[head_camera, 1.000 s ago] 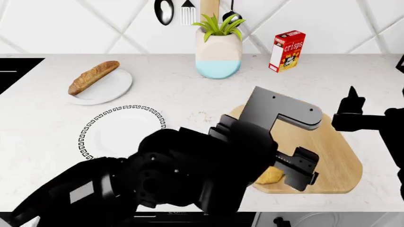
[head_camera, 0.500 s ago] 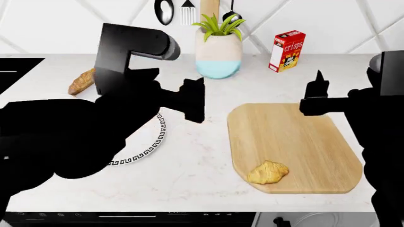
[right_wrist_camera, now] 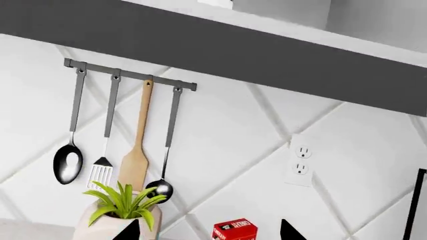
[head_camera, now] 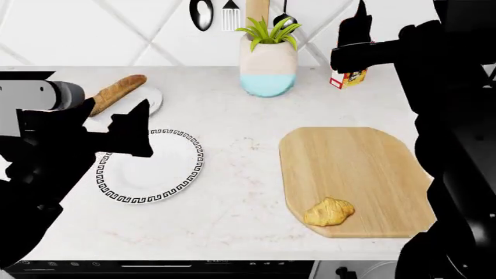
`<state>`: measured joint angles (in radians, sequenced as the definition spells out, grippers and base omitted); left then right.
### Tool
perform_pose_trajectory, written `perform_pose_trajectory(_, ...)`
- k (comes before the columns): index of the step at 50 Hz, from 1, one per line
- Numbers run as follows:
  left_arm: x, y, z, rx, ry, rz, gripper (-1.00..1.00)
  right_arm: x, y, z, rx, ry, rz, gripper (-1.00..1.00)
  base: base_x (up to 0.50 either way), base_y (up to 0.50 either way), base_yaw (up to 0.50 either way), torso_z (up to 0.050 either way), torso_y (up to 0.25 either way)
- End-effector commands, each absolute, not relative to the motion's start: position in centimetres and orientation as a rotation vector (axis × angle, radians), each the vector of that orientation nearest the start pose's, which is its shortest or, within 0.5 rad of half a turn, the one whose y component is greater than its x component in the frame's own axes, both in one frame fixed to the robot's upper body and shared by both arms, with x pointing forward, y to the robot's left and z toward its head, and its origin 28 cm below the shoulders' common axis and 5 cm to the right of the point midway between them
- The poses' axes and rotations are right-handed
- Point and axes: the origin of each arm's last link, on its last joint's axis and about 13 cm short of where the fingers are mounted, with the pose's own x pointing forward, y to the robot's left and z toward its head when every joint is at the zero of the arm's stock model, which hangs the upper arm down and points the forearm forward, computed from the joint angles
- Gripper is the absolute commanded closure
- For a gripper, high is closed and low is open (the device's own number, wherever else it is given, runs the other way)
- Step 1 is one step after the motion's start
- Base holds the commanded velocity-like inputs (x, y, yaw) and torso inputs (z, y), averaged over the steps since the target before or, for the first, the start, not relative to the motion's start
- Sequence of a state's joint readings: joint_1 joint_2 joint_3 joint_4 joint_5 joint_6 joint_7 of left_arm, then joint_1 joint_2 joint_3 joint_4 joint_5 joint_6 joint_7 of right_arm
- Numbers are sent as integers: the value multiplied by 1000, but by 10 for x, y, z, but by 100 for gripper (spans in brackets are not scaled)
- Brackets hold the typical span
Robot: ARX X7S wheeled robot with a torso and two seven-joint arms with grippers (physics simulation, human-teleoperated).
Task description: From the different types of pastries on the counter, select a croissant and place it on the cutting board. Then retrieve a jar of jam from the cabinet and place it alongside the croissant on the cutting board.
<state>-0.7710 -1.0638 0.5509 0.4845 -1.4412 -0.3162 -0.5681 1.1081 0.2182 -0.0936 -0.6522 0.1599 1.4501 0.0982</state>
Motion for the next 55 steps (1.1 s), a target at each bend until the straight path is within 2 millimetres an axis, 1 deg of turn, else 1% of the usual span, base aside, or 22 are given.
perform_pose_trajectory(1,211,286,230,-94,-68,-216,-100,265,-98,355,-235,-408,-44,-100,0,0,0,0,0)
perform_pose_trajectory(5,214,287,228,-104,-62,-222,-100,262,-97,369,-264,-450,-57,-100,0,0,0,0,0)
perform_pose_trajectory(8,217,288,228,-109,-57,-222,-100,263,-96,380,-237,-473,-37,-100,0,0,0,0,0)
perform_pose_trajectory(12,222,288,232,-110,-61,-223,-100,275,-92,393,-204,-501,-6,-100,0,0,0,0,0)
perform_pose_trajectory(16,230,284,236,-97,-61,-231,-100,291,-95,409,-164,-529,0,-100,0,0,0,0,0)
perform_pose_trajectory(22,246,281,248,-98,-65,-218,-100,315,-97,429,-171,-520,-15,-100,0,0,0,0,0)
perform_pose_trajectory(25,254,280,250,-90,-61,-210,-100,324,-99,439,-160,-516,-21,-100,0,0,0,0,0)
perform_pose_trajectory(27,257,281,252,-89,-60,-209,-100,326,-99,443,-162,-514,-26,-100,0,0,0,0,0)
perform_pose_trajectory(28,257,281,253,-89,-61,-206,-100,324,-103,451,-157,-515,-31,-100,0,0,0,0,0)
perform_pose_trajectory(30,258,282,256,-94,-64,-202,-100,316,-113,476,-153,-548,-80,-100,0,0,0,0,0)
perform_pose_trajectory(31,259,283,258,-96,-63,-199,-100,305,-111,492,-152,-535,-66,-100,0,0,0,0,0)
perform_pose_trajectory(33,263,284,261,-100,-58,-189,-100,304,-105,506,-152,-492,-48,-100,0,0,0,0,0)
perform_pose_trajectory(35,264,283,262,-102,-54,-186,-100,318,-99,507,-157,-463,-49,-100,0,0,0,0,0)
perform_pose_trajectory(36,264,283,263,-103,-54,-187,-100,323,-101,510,-145,-464,-53,-100,0,0,0,0,0)
perform_pose_trajectory(39,261,280,266,-105,-56,-193,-100,330,-107,518,-133,-468,-62,-100,0,0,0,0,0)
perform_pose_trajectory(43,259,277,267,-106,-63,-199,-100,328,-113,532,-129,-490,-56,-100,0,0,0,0,0)
perform_pose_trajectory(48,260,275,268,-105,-65,-203,-100,332,-112,545,-121,-502,-38,-100,0,0,0,0,0)
perform_pose_trajectory(52,267,275,268,-105,-58,-198,-100,337,-111,552,-101,-496,-26,-100,0,0,0,0,0)
perform_pose_trajectory(55,269,276,267,-121,-51,-209,-100,336,-112,552,-77,-473,-22,-100,0,0,0,0,0)
